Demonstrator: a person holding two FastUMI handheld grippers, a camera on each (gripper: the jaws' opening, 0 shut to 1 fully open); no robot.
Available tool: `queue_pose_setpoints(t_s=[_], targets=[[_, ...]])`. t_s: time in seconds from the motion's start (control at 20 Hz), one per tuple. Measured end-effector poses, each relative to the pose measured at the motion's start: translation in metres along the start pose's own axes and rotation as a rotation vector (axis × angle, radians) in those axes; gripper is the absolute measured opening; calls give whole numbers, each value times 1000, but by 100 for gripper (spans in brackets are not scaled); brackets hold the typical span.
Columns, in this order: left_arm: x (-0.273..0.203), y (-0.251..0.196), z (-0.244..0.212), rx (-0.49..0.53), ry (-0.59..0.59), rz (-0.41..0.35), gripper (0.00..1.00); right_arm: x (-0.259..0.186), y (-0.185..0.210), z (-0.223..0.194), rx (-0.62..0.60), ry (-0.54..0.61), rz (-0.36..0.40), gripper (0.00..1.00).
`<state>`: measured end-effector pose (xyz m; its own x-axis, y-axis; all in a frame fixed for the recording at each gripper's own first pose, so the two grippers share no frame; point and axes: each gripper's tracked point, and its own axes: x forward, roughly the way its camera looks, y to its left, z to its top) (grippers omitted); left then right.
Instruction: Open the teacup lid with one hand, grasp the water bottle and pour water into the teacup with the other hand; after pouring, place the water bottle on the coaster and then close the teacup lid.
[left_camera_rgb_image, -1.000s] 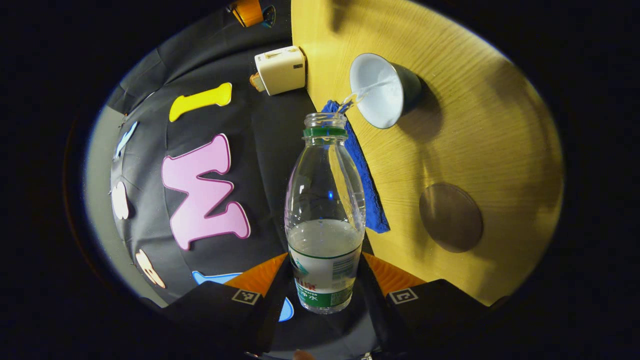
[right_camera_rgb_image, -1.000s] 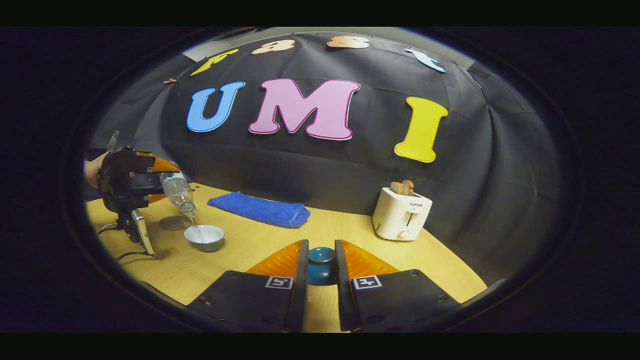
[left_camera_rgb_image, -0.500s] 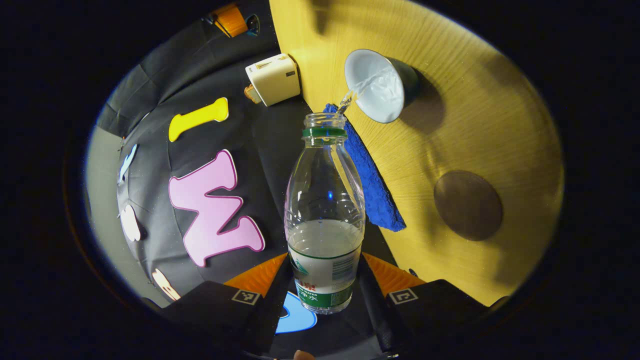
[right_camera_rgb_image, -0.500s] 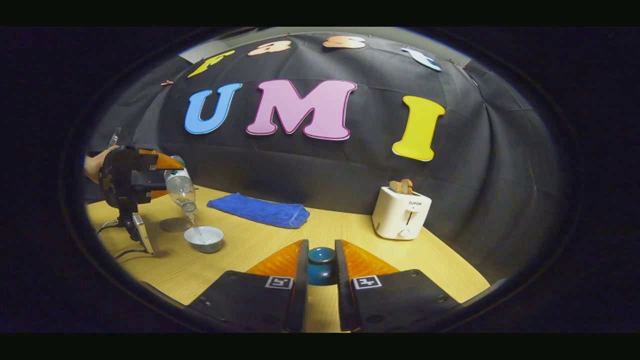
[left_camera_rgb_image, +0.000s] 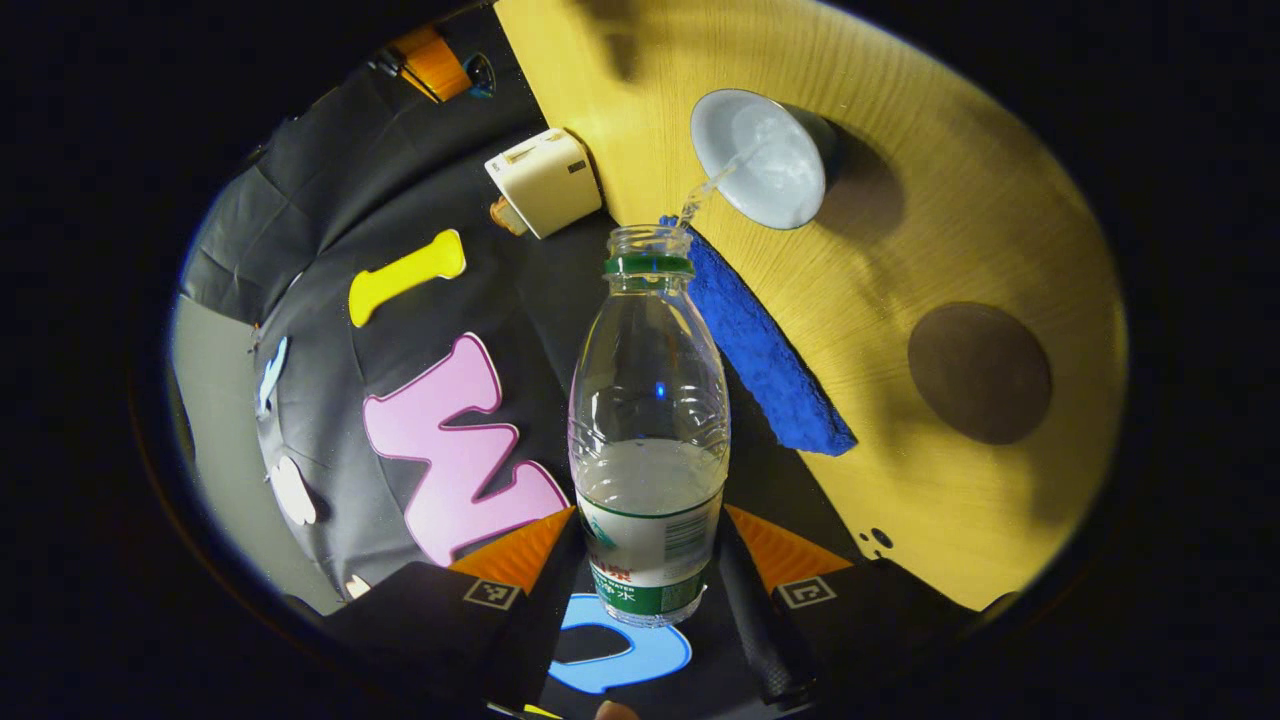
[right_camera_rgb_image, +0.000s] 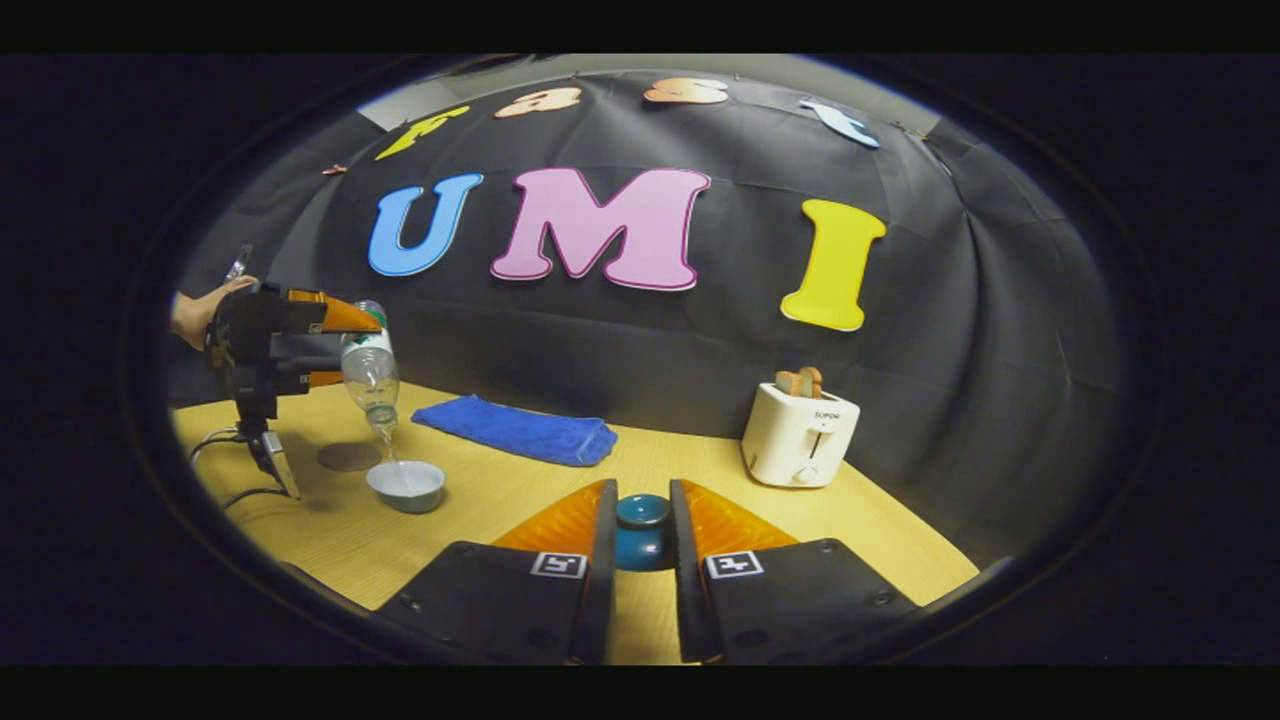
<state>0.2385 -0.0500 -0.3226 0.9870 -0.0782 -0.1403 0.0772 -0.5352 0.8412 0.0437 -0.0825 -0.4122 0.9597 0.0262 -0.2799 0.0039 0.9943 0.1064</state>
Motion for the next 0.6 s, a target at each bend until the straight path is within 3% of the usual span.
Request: queue_pose_setpoints(t_s=[0.6], targets=[[6,24,4,66,-45,124,78,-2,-6,0,12,-11,-15,29]])
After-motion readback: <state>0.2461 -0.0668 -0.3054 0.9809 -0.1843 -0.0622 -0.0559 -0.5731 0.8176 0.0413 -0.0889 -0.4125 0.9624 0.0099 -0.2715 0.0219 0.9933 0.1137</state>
